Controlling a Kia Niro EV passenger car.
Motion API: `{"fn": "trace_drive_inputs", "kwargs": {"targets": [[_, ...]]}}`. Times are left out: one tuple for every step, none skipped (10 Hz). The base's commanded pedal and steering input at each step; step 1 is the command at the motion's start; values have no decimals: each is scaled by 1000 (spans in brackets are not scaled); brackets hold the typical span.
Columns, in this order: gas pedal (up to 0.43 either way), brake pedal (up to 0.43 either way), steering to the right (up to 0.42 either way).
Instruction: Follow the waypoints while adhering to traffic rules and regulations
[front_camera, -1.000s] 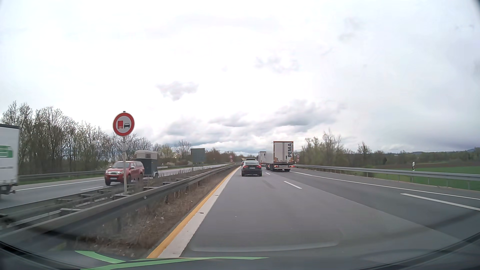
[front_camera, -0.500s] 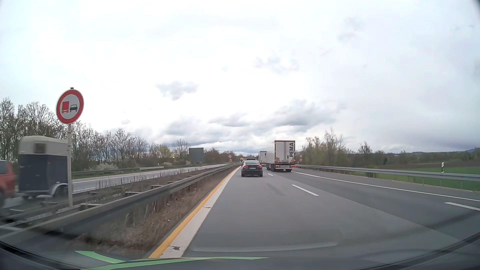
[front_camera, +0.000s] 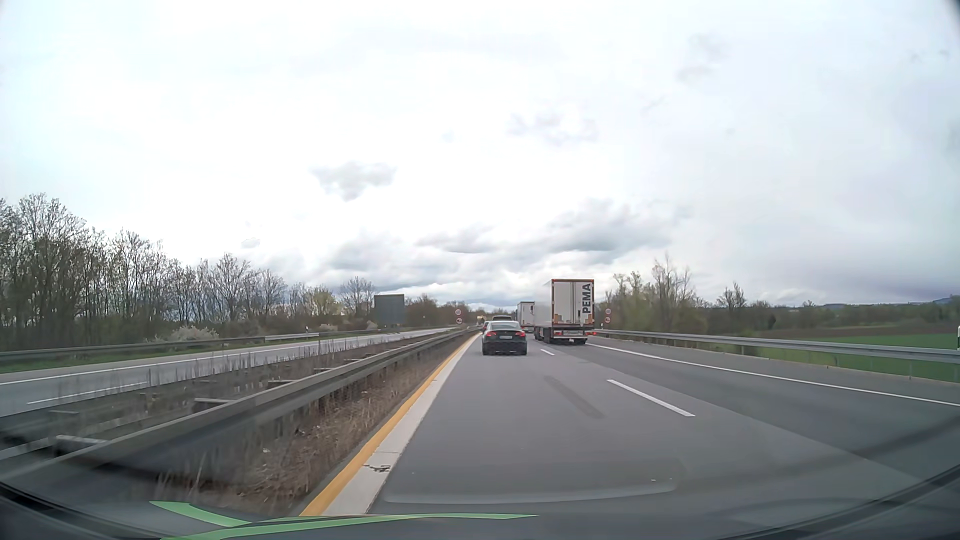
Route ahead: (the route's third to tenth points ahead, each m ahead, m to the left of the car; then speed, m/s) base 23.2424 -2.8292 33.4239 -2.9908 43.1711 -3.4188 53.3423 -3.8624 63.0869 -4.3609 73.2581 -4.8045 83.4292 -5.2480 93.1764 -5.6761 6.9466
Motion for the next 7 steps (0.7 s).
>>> {"fn": "trace_drive_inputs", "kwargs": {"targets": [[98, 0, 0], [87, 0, 0], [87, 0, 0], [79, 0, 0], [67, 0, 0], [59, 0, 1], [20, 0, 1]]}}
